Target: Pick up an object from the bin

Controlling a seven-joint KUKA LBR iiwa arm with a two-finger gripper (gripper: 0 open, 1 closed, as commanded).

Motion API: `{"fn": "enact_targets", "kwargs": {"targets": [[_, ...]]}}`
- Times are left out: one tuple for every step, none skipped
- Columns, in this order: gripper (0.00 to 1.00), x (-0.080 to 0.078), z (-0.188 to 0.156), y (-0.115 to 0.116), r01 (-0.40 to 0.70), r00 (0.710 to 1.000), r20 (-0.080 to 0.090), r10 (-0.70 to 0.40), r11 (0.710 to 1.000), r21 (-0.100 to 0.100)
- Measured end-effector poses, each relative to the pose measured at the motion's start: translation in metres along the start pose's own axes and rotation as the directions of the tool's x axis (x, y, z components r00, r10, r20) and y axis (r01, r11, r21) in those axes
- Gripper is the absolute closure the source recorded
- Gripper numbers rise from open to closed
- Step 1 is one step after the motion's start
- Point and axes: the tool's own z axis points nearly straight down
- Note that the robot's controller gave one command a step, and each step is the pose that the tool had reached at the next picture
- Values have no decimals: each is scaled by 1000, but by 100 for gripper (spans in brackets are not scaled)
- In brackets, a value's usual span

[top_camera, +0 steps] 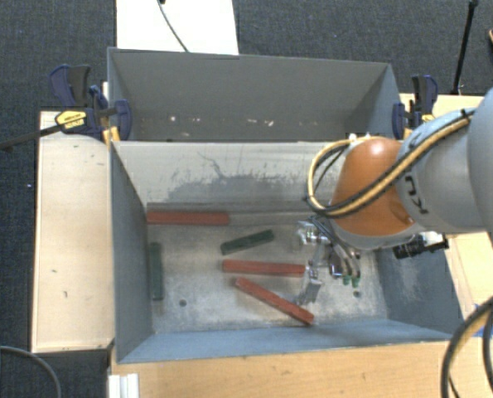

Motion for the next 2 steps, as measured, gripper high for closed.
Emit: {"fn": "enact_targets", "kwargs": {"targets": [[100,-1,0,-3,2,1000,0,-2,1000,2],[100,-12,-151,10,256,967,12,-256,967,4]]}}
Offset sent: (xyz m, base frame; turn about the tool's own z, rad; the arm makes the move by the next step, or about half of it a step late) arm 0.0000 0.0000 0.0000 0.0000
